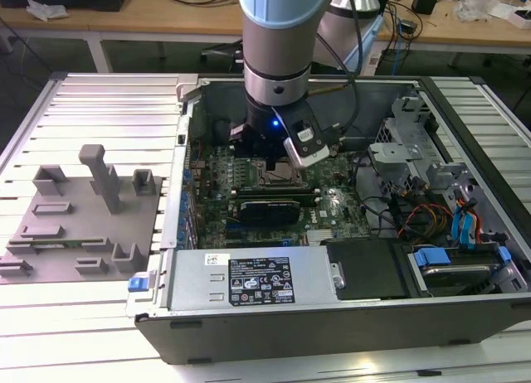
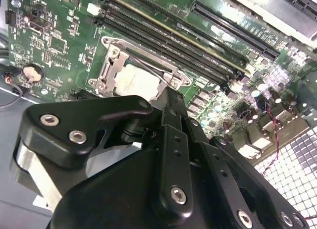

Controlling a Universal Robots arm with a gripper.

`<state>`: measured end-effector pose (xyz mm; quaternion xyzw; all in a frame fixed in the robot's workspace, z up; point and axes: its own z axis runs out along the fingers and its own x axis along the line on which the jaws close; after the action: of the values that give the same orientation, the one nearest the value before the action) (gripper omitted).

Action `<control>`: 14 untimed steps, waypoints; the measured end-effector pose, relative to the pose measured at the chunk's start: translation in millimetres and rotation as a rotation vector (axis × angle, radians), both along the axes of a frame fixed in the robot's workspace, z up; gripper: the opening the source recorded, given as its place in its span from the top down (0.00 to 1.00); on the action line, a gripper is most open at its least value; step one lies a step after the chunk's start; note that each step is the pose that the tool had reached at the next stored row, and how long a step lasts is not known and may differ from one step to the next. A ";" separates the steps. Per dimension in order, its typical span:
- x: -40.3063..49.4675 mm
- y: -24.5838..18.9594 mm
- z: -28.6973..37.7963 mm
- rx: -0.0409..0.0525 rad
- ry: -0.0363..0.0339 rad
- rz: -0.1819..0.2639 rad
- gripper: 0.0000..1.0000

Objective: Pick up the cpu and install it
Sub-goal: 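Install the second cpu locking lever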

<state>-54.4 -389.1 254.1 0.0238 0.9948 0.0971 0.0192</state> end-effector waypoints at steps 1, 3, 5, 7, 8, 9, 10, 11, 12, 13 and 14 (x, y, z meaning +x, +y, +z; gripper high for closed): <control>0.9 -1.3 -1.2 0.0001 0.0040 0.000 0.89; 1.0 -2.5 -3.7 0.0000 0.0076 0.000 0.89; 0.9 -3.1 -6.9 0.0000 0.0109 0.000 0.89; 0.9 -3.4 -12.9 0.0001 0.0158 0.000 0.89; 0.9 -3.6 -16.9 0.0001 0.0185 0.000 0.89; 0.9 -3.7 -18.9 0.0000 0.0196 0.000 0.89; 0.9 -3.8 -20.3 0.0000 0.0202 0.000 0.89; 0.8 -4.0 -23.9 -0.0001 0.0215 0.000 0.89; 0.2 -4.2 -26.8 0.0000 0.0222 0.000 0.89; -0.3 -4.2 -28.2 0.0000 0.0224 0.000 0.89; -0.9 -4.2 -29.6 0.0000 0.0225 0.000 0.89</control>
<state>-55.3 -393.3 224.5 0.0248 0.9950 0.0968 0.0080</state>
